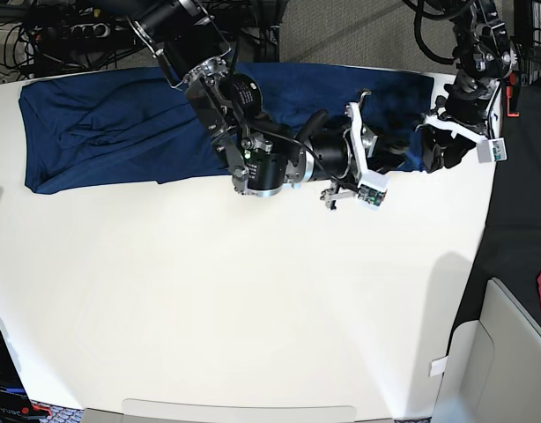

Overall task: Fold the T-shirt properly
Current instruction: 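Drag the sleeve with the right gripper across toward the left gripper, then grasp the shirt end near the left gripper with the left gripper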

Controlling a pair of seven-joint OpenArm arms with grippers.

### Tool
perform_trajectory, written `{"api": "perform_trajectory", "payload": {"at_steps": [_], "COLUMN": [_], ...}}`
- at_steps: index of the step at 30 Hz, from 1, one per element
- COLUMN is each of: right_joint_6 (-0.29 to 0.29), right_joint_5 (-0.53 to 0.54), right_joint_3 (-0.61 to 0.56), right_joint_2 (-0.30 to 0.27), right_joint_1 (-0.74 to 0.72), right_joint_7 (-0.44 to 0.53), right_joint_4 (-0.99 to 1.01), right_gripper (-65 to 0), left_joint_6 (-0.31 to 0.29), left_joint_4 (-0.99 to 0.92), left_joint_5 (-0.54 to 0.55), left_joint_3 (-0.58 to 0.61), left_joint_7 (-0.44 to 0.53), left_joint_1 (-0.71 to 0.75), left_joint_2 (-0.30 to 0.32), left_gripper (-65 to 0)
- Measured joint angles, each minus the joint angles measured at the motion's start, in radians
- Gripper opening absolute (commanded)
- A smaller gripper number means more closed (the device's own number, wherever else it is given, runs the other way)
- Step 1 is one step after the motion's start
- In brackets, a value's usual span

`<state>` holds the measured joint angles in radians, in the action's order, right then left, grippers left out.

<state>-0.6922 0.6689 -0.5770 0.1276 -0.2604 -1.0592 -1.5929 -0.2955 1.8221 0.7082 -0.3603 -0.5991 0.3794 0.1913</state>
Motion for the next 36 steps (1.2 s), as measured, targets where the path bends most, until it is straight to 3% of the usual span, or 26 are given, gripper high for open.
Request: {"api": "perform_trajectory", "payload": {"at_steps": [2,4,7,10,14,19,23,30,36], "right_joint_6": [0.0,0.001,-0.002,0.0,0.005,0.003,0.0,0.0,0.0], "right_joint_5": [-0.002,0.02,0.052,0.049,0.04,0.049,0.047,0.054,0.053], "right_joint_3": [0.027,0.046,0.083,0.221,0.404,0.537,0.609,0.671,0.684], "right_joint_2": [-0.003,-0.02,-0.058,-0.091,-0.193,-0.328,-0.41,-0.43,-0.432], "right_joint_1": [0.005,0.008,0.008,0.035,0.076,0.17,0.274,0.386,0.415], "right_joint_7": [0.0,0.001,0.002,0.005,0.001,0.003,0.003,0.004,0.004], "right_joint_4": [-0.02,-0.051,-0.068,-0.096,-0.137,-0.243,-0.354,-0.41,-0.413], "right_gripper": [-23.9,-19.5,-20.3,-22.3,-24.6,-24.9,-24.9,-24.9,-26.6], "left_joint_6": [0.0,0.0,0.0,0.002,0.0,0.002,-0.001,-0.002,-0.007], "left_joint_4": [0.0,0.0,0.0,0.0,0.0,-0.002,-0.002,-0.013,-0.056], "left_joint_5": [0.0,0.0,0.0,-0.001,0.0,-0.005,0.002,0.001,0.001], "left_joint_3": [0.0,0.0,0.002,0.002,0.002,0.002,-0.035,-0.142,-0.15], "left_joint_7": [-0.003,-0.003,-0.003,-0.003,-0.004,-0.183,-0.256,-0.371,-0.522], "left_joint_1": [0.0,-0.003,-0.003,-0.002,0.01,0.028,0.014,-0.055,-0.113], "left_joint_2": [0.0,0.001,0.0,0.0,0.004,0.005,0.004,0.009,0.035], "left_gripper": [-38.5,-38.5,-38.5,-38.3,-34.2,-33.2,-33.0,-33.0,-33.0]}}
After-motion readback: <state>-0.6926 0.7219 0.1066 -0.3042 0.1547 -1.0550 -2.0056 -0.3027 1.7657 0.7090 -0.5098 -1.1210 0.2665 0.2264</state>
